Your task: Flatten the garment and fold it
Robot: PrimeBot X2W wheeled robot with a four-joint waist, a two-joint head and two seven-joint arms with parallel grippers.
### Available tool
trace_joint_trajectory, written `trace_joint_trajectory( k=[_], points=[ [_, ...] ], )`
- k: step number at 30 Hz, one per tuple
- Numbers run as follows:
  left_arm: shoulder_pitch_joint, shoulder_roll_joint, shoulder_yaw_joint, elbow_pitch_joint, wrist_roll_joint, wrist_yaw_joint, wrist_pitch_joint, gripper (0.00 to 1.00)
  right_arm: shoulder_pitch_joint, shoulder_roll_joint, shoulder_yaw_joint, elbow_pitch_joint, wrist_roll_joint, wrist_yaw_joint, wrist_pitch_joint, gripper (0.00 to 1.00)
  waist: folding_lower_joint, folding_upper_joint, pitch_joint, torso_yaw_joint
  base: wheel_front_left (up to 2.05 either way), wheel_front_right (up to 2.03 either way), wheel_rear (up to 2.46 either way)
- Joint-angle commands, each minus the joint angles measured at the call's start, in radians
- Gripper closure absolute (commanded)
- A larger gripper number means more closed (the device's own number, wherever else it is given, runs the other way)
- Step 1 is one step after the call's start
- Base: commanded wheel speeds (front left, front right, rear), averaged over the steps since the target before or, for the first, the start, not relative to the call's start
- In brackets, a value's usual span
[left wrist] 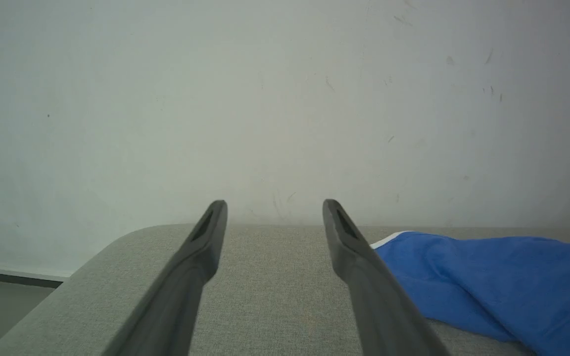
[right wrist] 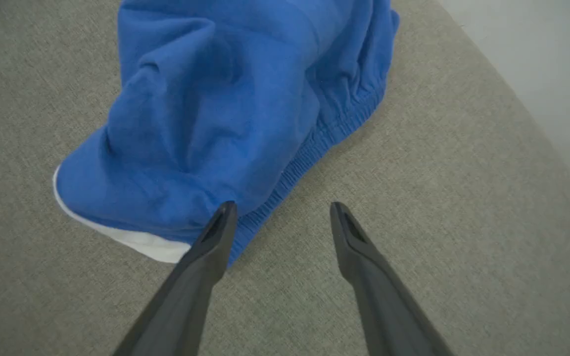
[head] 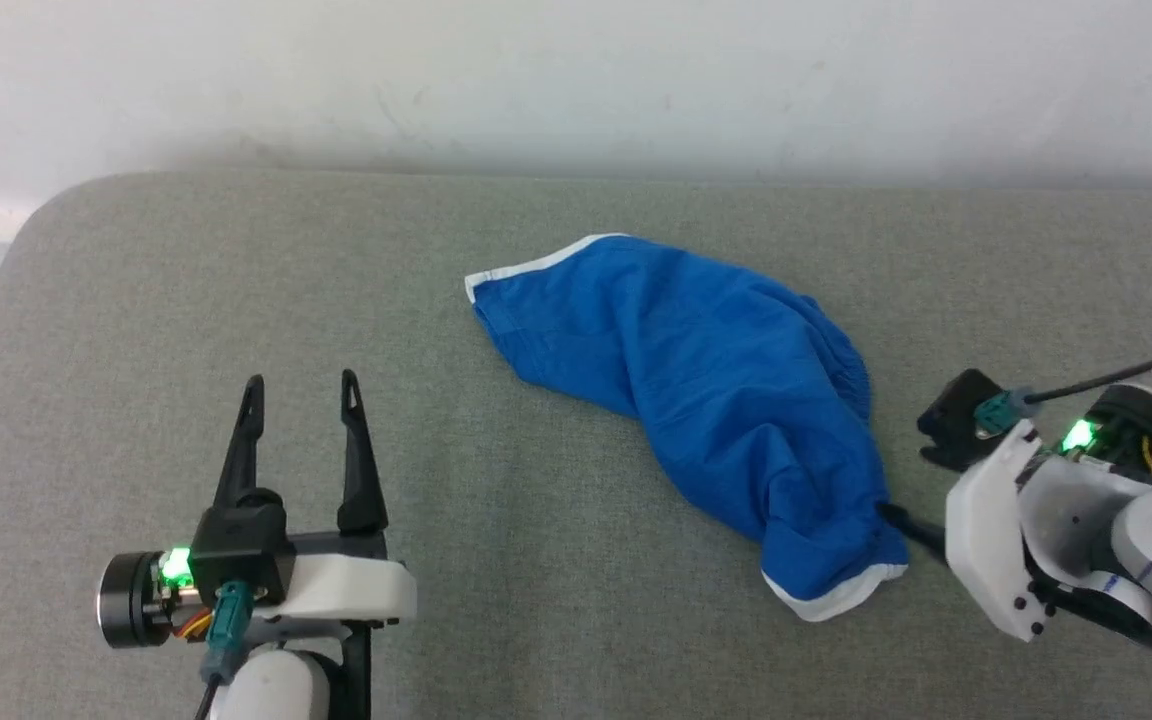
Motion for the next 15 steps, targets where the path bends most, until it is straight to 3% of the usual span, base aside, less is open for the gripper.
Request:
trace_joint_trajectory(
  k=[1,10,11,12,13,15],
  points=[
    [-0.003,-0.009,0.002,-0.004,0.006,-0.006,-0.005,0.0,-0.047,0.012,0.048,0.01,0.052,-0.002,0.033,0.0,-0.0001,-0.0001,0.031,0.012,0.0,0.0,0.0],
    [-0.039,-0.024,-0.012,0.007,0.005,-0.008,-0.005,0.0,-0.106,0.102,0.317,0.206,0.201,-0.002,0.081,0.0,-0.0001,-0.0001,0.086,0.038,0.0,0.0,0.0],
    [-0.04,-0.025,-0.013,0.008,0.005,-0.007,-0.005,0.0,-0.108,0.107,0.334,0.22,0.212,-0.002,0.064,0.07,-0.0001,-0.0001,0.085,0.039,0.0,0.0,0.0],
    [-0.039,-0.025,-0.012,0.01,0.004,-0.005,-0.005,0.0,-0.114,0.111,0.339,0.233,0.221,-0.002,0.033,0.75,-0.0001,-0.0001,0.083,0.036,0.0,0.0,0.0],
    [-0.036,-0.026,-0.008,0.01,0.004,-0.002,-0.005,0.0,-0.124,0.111,0.34,0.244,0.22,-0.002,-0.004,1.0,-0.0001,-0.0001,0.08,0.03,0.0,0.0,0.0],
    [-0.026,-0.027,0.0,0.012,0.002,0.001,-0.005,0.0,-0.15,0.098,0.338,0.259,0.2,-0.002,-0.086,1.0,-0.0001,-0.0001,0.066,0.017,0.0,0.0,0.0]
  ],
)
